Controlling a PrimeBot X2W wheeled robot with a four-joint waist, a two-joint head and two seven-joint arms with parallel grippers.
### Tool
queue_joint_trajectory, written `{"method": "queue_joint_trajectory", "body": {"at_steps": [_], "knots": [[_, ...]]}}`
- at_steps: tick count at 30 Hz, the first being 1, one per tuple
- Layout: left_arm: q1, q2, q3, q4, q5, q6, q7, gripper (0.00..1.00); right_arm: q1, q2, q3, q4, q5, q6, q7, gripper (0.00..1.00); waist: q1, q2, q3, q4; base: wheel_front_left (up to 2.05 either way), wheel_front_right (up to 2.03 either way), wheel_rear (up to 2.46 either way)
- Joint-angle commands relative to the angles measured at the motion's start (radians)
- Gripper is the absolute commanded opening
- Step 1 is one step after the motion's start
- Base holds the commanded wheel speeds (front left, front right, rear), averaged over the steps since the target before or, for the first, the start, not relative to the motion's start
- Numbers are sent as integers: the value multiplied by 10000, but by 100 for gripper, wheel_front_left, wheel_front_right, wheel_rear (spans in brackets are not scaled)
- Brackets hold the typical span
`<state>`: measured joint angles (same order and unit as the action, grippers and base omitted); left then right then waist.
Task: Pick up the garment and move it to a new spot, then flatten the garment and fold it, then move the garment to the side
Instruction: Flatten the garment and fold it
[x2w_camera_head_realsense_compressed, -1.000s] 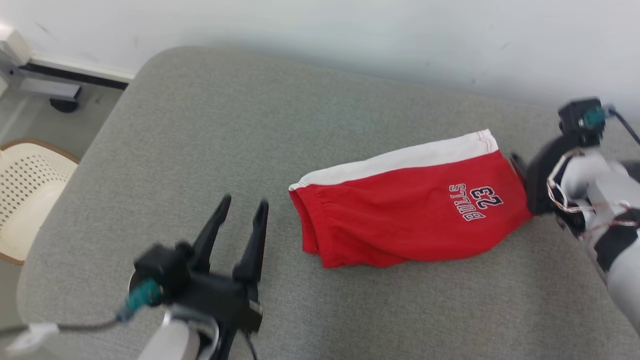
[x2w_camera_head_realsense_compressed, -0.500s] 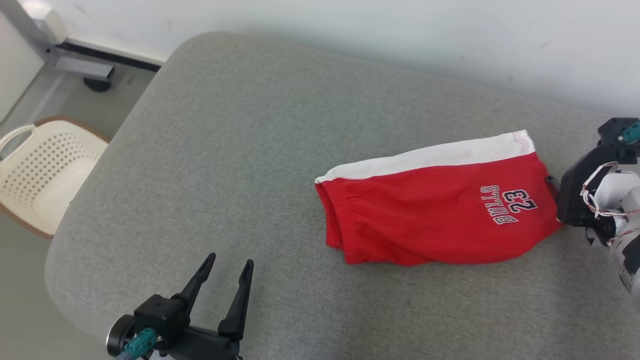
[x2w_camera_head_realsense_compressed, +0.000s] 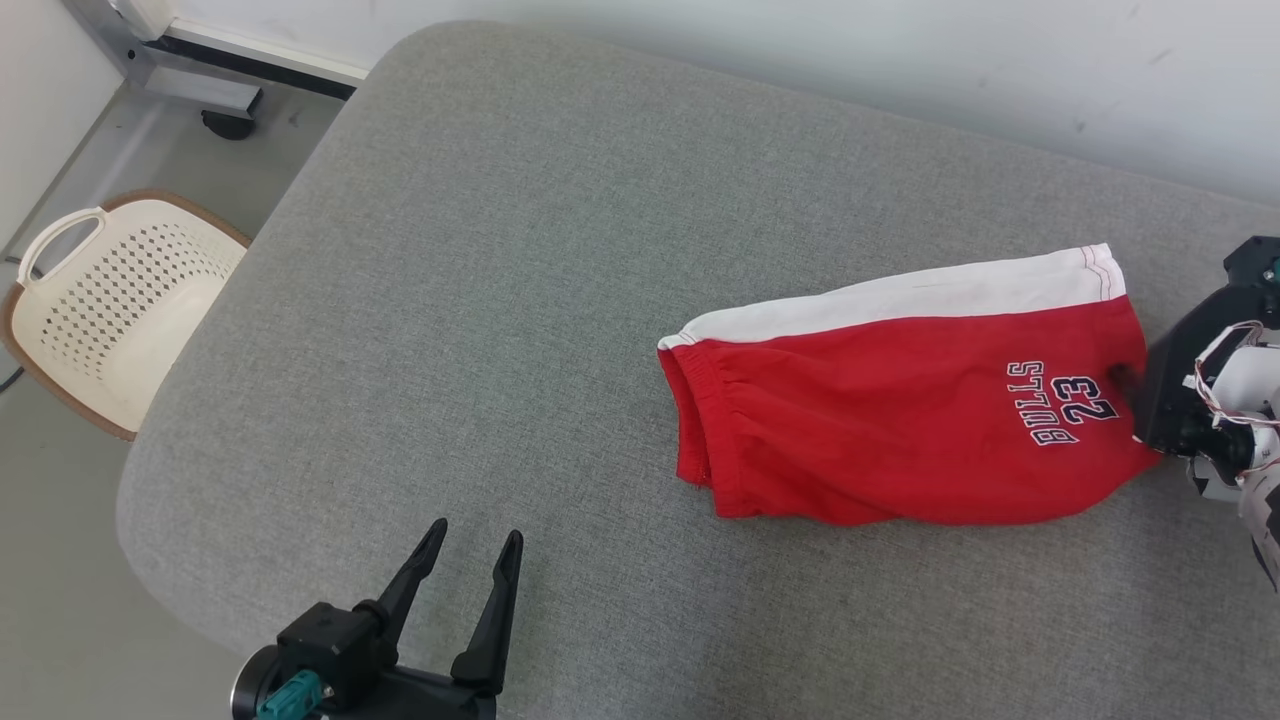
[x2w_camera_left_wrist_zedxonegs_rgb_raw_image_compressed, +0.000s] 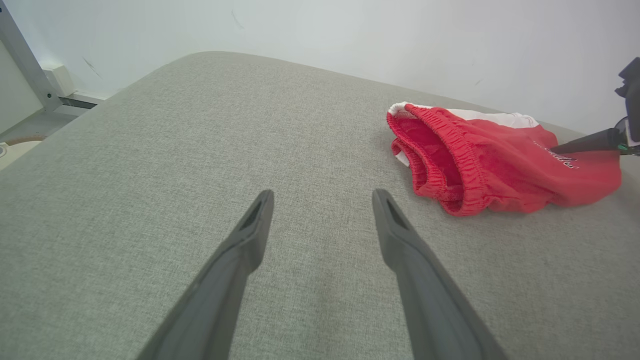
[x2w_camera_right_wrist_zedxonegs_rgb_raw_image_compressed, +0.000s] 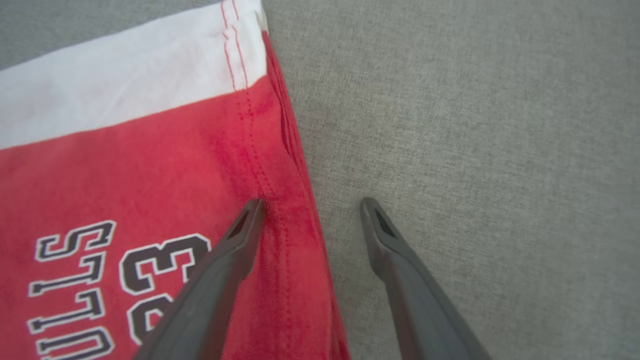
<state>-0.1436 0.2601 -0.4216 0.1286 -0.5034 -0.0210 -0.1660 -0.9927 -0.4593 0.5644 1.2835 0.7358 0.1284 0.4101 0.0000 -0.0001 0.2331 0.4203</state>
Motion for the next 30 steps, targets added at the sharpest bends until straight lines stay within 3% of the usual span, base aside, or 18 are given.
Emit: {"method": "queue_joint_trajectory", "body": {"at_steps": [1,2,3,4,6,7,18,30], "knots": [[121,31,-18,-31,-129,41,-10,100,577,441,29,139,-78,44,348,100,0,1,6,-12,0,0,0],[121,31,-18,-31,-129,41,-10,100,577,441,29,139,-78,44,348,100,0,1,6,-12,0,0,0],[142,47,-27,-13,-140,59,17,100,596,555,-36,150,-152,47,413,48,0,1,-1,-28,0,0,0],[142,47,-27,-13,-140,59,17,100,596,555,-36,150,-152,47,413,48,0,1,-1,-28,0,0,0],[124,56,-41,5,-138,76,48,100,575,566,-63,153,-290,46,302,4,0,1,-11,-28,0,0,0],[106,58,-47,13,-150,79,52,100,584,555,-89,157,-326,46,293,0,0,1,-20,-26,0,0,0],[12,56,-117,106,-204,109,149,100,340,225,-807,130,-955,7,-786,0,0,1,-222,-82,0,0,0],[508,284,-35,116,-501,299,511,100,1454,803,-1218,-80,-676,9,-2028,0,0,1,-1299,-885,0,0,0]]}}
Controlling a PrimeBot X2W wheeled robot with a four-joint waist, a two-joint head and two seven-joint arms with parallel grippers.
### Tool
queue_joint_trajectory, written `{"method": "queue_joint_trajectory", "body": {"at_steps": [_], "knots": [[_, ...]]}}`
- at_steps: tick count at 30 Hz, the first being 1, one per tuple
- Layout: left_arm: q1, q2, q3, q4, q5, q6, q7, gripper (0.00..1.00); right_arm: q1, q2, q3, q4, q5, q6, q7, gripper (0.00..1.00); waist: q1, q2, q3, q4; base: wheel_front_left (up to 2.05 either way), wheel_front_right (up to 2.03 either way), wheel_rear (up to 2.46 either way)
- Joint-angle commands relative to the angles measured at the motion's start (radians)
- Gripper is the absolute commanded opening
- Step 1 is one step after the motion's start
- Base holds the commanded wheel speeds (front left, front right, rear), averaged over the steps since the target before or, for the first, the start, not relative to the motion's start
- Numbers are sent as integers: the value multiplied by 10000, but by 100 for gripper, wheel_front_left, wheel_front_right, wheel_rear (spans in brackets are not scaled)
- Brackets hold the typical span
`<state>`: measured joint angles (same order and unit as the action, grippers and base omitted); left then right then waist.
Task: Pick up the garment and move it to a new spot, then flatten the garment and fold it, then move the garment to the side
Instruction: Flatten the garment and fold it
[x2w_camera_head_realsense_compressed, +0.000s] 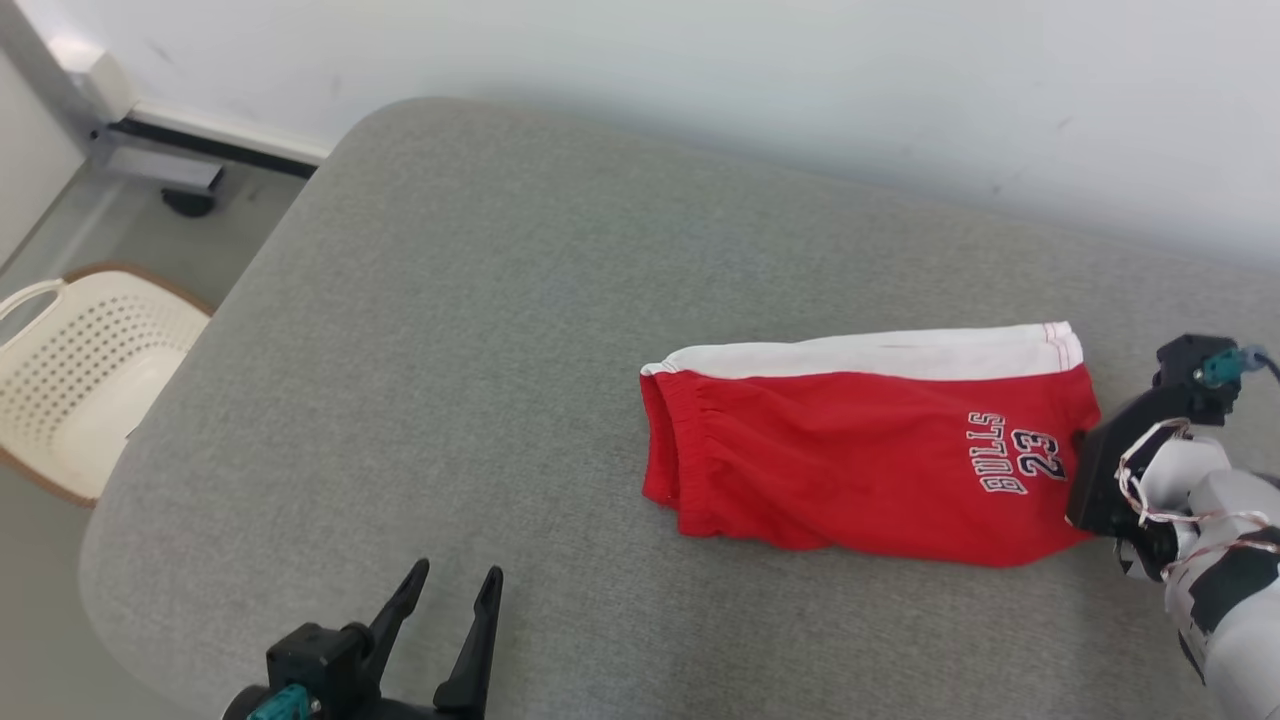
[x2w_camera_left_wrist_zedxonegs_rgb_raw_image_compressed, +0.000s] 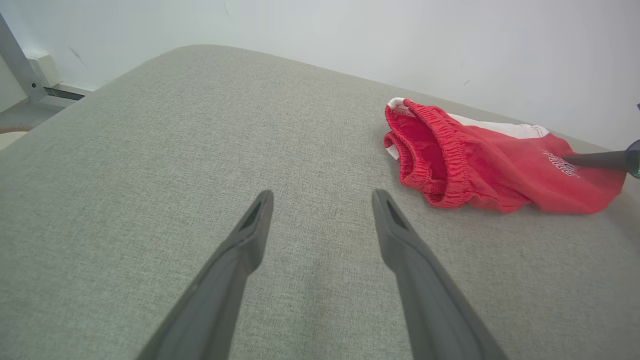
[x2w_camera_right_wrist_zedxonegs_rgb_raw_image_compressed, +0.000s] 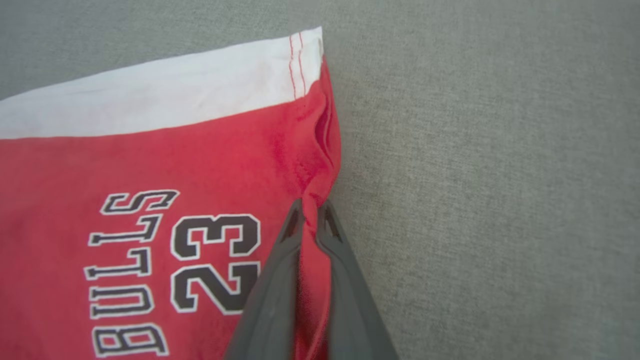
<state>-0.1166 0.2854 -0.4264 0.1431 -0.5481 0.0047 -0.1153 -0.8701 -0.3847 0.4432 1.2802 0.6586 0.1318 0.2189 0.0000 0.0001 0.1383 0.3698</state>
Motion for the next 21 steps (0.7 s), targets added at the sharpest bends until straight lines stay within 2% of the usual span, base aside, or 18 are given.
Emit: {"method": "queue_joint_trajectory", "body": {"at_steps": [1,10,21], "knots": [[261,45,21,-49,-82,56,26,100,326,45,-18,-98,94,-26,-202,0,0,-1,-414,-466,0,0,0],[698,202,-47,-215,-209,232,312,100,1300,113,-254,-136,309,-26,-942,0,0,-1,-997,-1028,0,0,0],[896,324,-35,-390,-326,373,468,100,1736,-359,-851,100,62,-26,-1597,0,0,-1,-1301,-1180,0,0,0]]}}
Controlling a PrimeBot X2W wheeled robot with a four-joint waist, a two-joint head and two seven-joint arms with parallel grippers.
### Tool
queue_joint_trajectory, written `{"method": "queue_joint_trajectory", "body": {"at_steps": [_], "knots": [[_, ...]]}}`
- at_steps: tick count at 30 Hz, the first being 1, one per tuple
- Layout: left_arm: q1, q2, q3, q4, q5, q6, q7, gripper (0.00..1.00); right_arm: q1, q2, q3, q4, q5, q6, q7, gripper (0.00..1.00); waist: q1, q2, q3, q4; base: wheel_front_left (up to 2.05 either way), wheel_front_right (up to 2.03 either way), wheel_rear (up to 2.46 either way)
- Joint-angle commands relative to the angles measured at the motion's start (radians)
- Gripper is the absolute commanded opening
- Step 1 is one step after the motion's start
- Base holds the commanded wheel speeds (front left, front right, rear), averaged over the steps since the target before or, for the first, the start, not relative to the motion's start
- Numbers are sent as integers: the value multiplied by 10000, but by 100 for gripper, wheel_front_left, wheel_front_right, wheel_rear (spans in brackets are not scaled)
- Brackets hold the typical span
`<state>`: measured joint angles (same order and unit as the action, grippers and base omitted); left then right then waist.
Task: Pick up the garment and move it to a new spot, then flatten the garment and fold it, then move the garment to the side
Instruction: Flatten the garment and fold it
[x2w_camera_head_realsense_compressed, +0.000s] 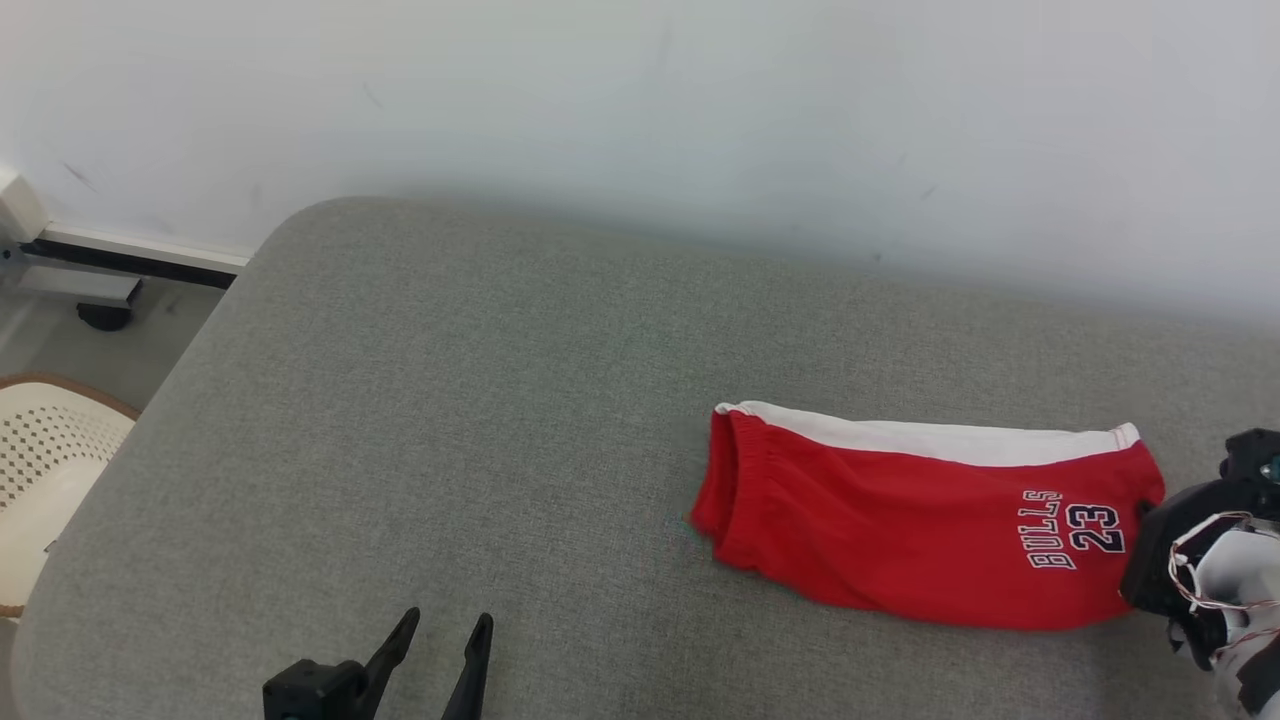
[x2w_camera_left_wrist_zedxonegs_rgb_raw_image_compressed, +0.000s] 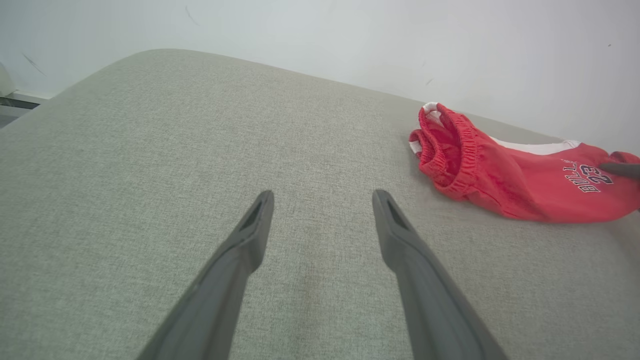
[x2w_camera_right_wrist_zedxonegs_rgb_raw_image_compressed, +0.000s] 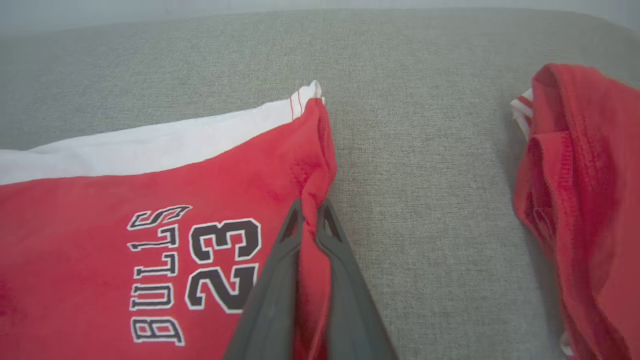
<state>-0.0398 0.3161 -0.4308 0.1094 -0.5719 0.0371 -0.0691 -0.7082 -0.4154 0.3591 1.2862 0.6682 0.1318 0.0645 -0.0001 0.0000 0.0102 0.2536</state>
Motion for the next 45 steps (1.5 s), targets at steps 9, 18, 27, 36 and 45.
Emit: {"method": "queue_joint_trajectory", "body": {"at_steps": [9,18,27,36,45], "knots": [[242,27,-129,-144,-95,119,118,100,344,-325,-763,44,-1181,-26,-232,0,1,0,-231,-8,0,0,0],[399,103,-207,-219,-120,164,208,100,-26,1253,-748,-48,-1855,-26,-411,0,1,0,-500,-38,0,0,0],[315,92,-360,-261,-126,127,259,100,-373,2840,-375,-858,-1782,-26,71,0,1,0,-615,94,0,0,0],[320,154,-395,-270,-170,155,291,100,-60,3454,-36,-1394,-1491,-26,679,0,1,0,-667,501,0,0,0],[330,126,-388,-240,-245,225,221,100,162,3559,129,-1707,-1490,-26,985,0,1,0,-651,565,0,0,0]]}}
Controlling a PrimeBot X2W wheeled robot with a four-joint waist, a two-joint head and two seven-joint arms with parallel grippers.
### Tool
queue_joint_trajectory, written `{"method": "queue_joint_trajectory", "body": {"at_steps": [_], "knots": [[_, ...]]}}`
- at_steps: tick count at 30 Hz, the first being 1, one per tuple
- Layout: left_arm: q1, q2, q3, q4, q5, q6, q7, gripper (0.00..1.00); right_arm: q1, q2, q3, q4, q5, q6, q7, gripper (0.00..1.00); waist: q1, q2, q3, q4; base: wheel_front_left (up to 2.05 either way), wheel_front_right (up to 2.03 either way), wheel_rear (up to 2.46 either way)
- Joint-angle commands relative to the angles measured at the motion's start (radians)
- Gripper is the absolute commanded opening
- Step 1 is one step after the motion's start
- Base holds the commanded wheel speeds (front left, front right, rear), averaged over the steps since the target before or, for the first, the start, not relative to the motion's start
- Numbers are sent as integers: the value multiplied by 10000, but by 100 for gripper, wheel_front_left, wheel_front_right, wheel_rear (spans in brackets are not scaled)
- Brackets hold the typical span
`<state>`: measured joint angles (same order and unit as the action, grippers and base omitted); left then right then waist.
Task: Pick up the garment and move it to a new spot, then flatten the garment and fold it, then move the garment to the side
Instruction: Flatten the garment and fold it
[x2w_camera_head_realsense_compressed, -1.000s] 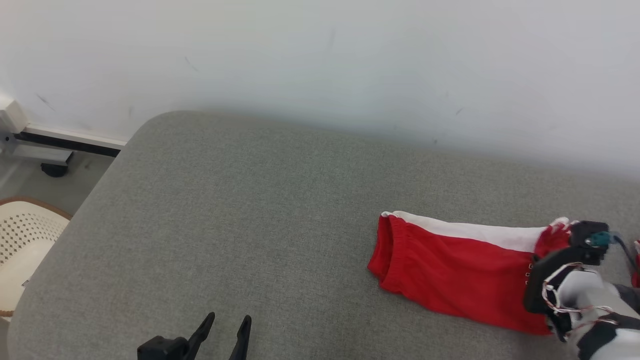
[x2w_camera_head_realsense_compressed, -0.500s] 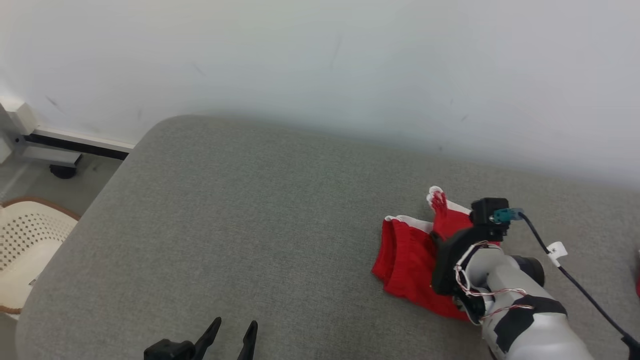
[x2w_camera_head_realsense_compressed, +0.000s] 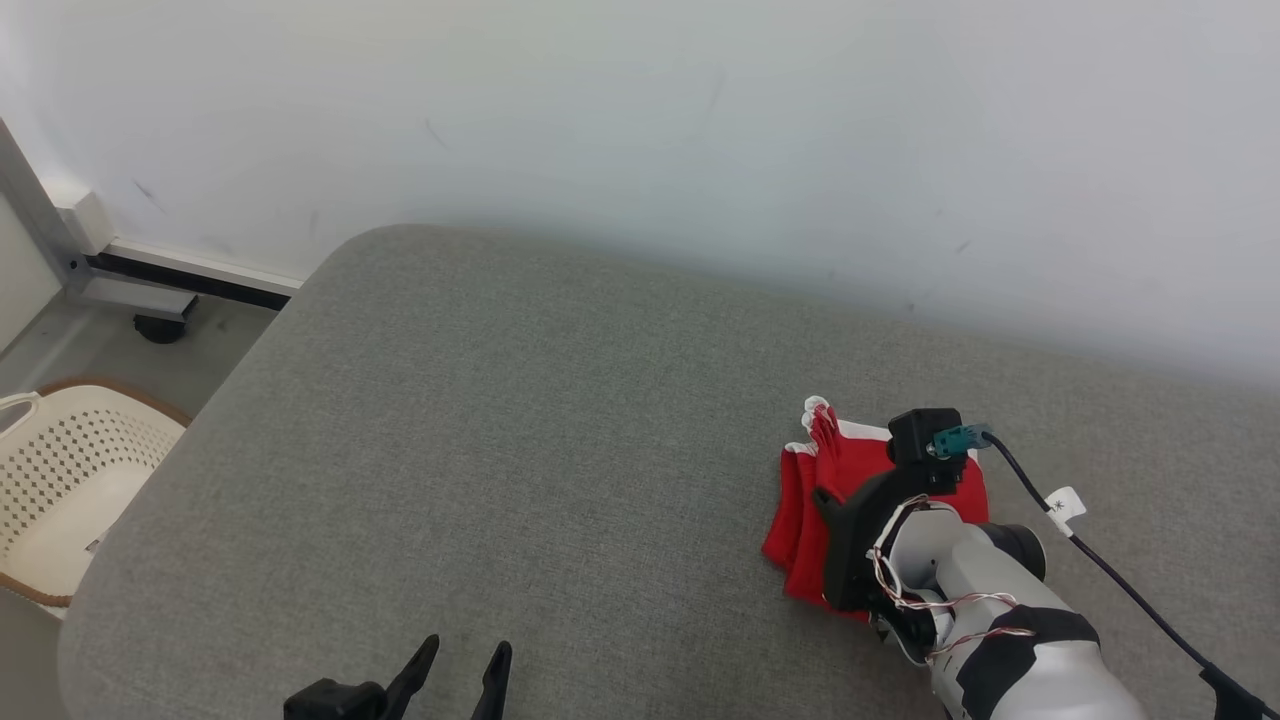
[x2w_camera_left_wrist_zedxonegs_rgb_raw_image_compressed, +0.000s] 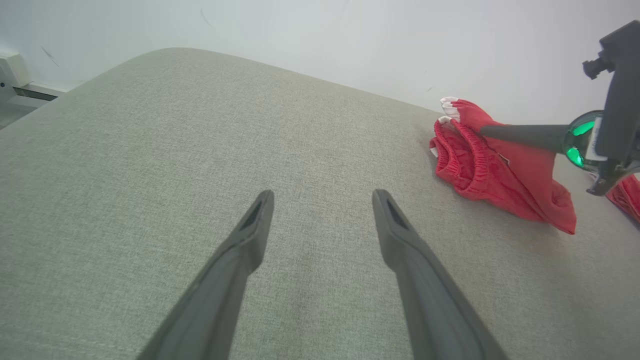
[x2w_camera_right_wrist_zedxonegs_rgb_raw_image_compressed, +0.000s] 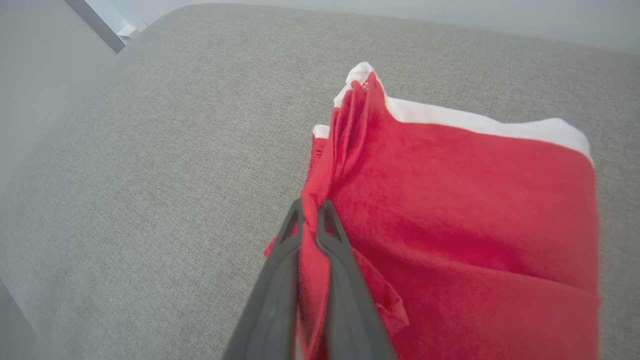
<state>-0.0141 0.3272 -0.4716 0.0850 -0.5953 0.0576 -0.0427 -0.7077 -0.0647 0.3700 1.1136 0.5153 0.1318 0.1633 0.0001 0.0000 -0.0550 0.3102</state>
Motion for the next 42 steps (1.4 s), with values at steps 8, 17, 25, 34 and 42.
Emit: {"method": "queue_joint_trajectory", "body": {"at_steps": [8,17,25,34,42], "knots": [[-23,-47,-4,78,-54,19,-144,100,385,129,161,-721,633,-26,362,100,-1,0,30,-97,0,0,0],[-50,-73,46,119,-108,110,-283,100,641,-616,-729,-2463,1162,-26,-425,100,-1,0,-48,-176,0,0,0],[-2,-141,3,156,-171,109,-407,100,1699,-1437,-1892,-1866,-1213,-24,-1265,0,-1,0,-67,-202,0,0,0],[-144,-284,-107,268,-222,53,-525,100,2215,-204,-2363,-1598,-2790,-26,-1121,0,-1,0,158,-159,0,0,0],[-318,-354,-192,452,-291,-31,-572,100,2384,144,-1267,-1862,-2667,-24,-704,0,-1,0,182,-9,0,0,0]]}}
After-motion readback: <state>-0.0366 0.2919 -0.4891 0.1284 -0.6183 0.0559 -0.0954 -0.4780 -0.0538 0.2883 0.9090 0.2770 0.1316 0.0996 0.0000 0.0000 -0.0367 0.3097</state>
